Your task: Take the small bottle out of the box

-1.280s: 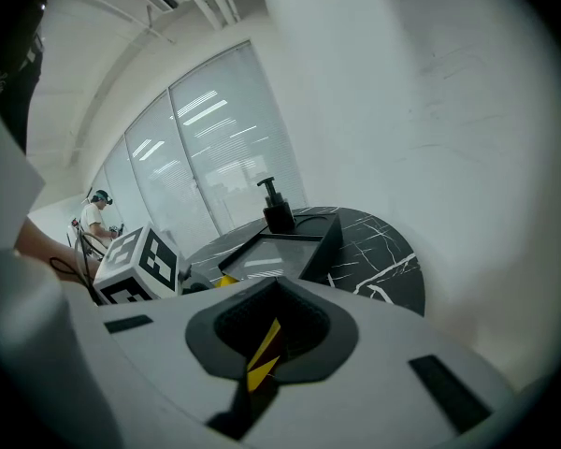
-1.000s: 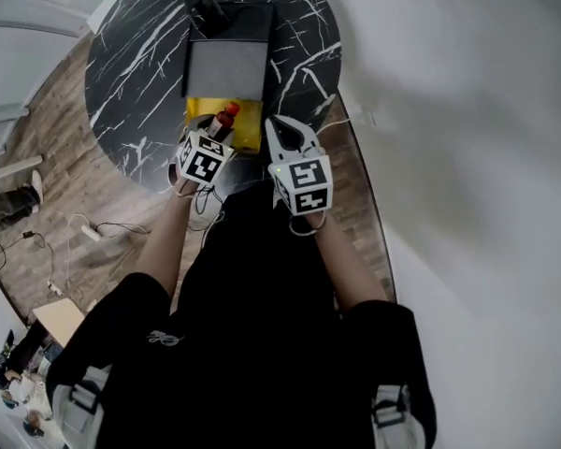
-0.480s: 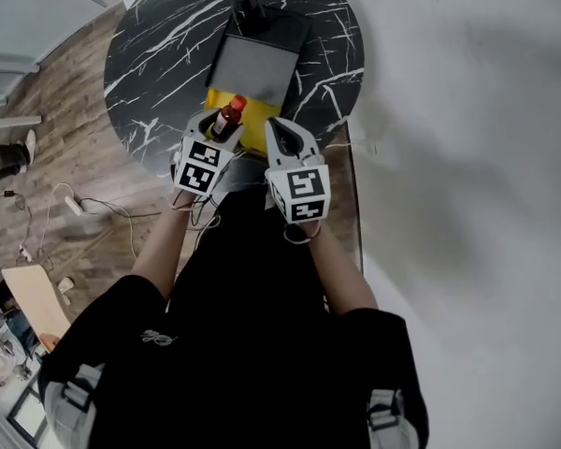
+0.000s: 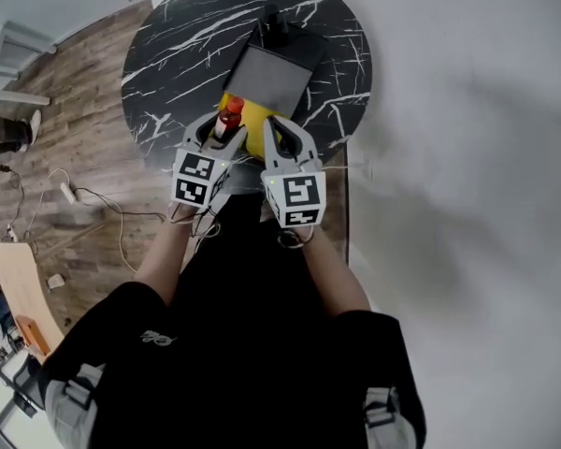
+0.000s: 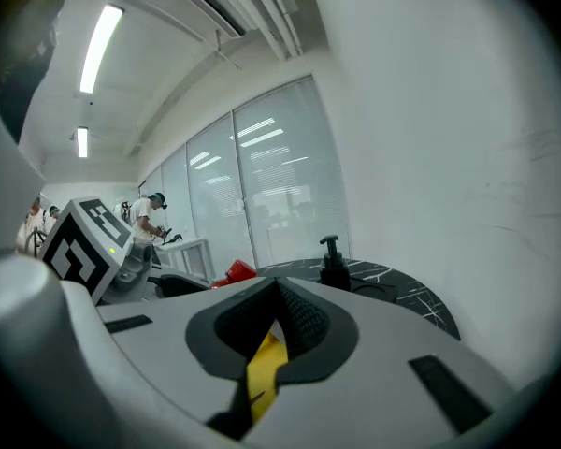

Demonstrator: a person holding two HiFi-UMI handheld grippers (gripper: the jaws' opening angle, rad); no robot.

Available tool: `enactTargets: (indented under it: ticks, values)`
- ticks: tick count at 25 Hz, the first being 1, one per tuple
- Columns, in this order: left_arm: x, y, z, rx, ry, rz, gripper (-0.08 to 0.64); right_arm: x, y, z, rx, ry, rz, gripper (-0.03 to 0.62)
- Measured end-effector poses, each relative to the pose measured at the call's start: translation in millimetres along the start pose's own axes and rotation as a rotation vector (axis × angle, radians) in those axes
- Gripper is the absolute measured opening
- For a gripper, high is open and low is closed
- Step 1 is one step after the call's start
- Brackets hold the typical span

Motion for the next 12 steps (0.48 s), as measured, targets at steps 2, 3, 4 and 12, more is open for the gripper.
enactTargets:
  ticks: [2,3,4,12]
  values:
    - [-8.4,-10.0,0.2,-0.016,-0.036,-0.049,0.209,-1.8,-10.8,2.3,-0.024,0.001,-0.028,-0.005]
    - [-13.1,-15.7,-0.3,-0.024,-0.054,-0.076,0.209,-3.4,-16.6,3.4,-0.033,0.000,-0.041,-0.005]
    - [-18.3,-21.4,-1.4,-0.031,-0.069,-0.100,0.209,-5.6,-23.3,4.7,-0.040,-0.004,-0.055,-0.005]
    - [-62.1,-69.5,-20.8,-0.037,-0.146,-0.267,0.209,-33.1,-77.6,13.4,-0.110,-0.036,-0.177,-0.005]
Point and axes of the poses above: the fingertips, and each gripper's own axes: x forward along the fingers, z to its left, y out of its underside, the point moved 1 cm from there along -x, backward along the fingers, and after that the axes turned 10 degrees about -z, right-handed, at the moved point
